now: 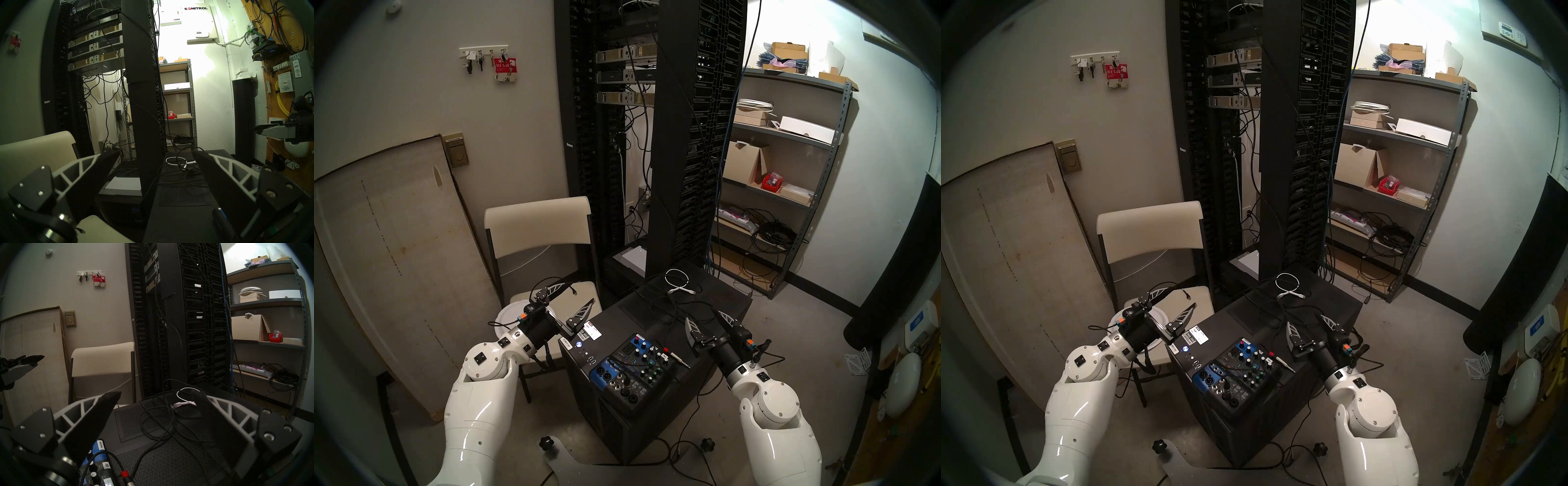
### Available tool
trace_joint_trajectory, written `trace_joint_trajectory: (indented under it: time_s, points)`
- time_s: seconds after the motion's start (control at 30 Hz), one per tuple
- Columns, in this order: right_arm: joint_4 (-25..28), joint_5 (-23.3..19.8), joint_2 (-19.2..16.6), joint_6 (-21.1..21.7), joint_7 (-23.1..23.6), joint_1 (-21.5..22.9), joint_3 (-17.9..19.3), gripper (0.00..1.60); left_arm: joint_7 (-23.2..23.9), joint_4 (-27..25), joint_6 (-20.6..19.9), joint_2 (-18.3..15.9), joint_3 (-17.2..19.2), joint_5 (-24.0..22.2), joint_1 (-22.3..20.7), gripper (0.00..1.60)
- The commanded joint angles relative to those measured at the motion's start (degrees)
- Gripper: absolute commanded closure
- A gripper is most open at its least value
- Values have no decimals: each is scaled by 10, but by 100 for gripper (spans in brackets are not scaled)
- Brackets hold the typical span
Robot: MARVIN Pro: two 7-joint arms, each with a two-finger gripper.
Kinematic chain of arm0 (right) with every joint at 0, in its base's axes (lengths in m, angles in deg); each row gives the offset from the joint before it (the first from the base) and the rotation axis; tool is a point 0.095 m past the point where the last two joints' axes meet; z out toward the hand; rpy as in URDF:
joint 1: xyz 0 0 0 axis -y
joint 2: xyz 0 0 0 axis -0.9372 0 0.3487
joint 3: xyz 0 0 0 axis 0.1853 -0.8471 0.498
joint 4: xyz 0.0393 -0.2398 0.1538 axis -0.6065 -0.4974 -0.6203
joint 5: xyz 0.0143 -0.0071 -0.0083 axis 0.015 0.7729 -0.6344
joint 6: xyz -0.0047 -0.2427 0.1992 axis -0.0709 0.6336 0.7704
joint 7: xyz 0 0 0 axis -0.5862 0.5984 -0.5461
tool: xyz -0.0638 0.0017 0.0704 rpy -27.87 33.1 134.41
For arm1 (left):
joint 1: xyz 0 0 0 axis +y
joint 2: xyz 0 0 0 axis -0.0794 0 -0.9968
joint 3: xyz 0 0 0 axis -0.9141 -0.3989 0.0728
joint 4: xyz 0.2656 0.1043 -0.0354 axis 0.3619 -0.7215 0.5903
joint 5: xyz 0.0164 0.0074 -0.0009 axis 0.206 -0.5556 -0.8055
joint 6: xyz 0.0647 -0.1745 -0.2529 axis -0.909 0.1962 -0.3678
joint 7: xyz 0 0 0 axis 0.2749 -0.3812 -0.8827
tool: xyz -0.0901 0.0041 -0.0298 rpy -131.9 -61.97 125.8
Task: Insert aux cable
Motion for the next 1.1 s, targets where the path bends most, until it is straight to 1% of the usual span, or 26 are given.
trace_joint_trajectory:
  time_s: [0.0, 0.1, 0.33, 0.47, 0.63, 0.8, 0.83, 0.87, 0.93, 1.0, 1.03, 1.07]
  points:
    - [18, 7, -26, 28, 22, 7, -2, 0, 0, -8, 1, -1, 0, 0, -2, 0]
    - [22, 9, -42, 45, 40, 3, 1, 0, 0, -8, 1, -1, 0, 0, -2, 0]
    - [15, 16, -55, 60, 56, -5, 8, 0, 0, -8, 0, -1, 0, 0, -2, 0]
    - [5, 19, -66, 74, 72, 0, 10, 0, 0, -8, 0, -1, 0, 0, -2, 0]
    - [-14, 28, -71, 71, 80, 8, 6, 0, 0, -8, 0, -1, 0, 0, -2, 0]
    - [-33, 32, -75, 81, 93, 21, 2, 0, 0, -8, 0, -1, 0, 0, -2, 0]
    - [-37, 32, -75, 82, 94, 23, 2, 8, 0, -8, 0, -1, 0, 0, -2, 0]
    - [-39, 33, -76, 84, 95, 24, 1, 24, 0, -8, 0, -1, 0, 0, -2, 0]
    - [-45, 31, -78, 91, 101, 26, 1, 26, 0, -8, 0, -1, 0, 0, -2, 0]
    - [-50, 33, -82, 97, 107, 26, -2, 31, 0, -8, 0, -1, 0, 0, -2, 0]
    - [-52, 34, -82, 98, 107, 25, -2, 29, 0, -8, 0, -1, 0, 0, -2, 0]
    - [-54, 34, -85, 103, 111, 26, -3, 23, 0, -8, 0, -1, 0, 0, -2, 0]
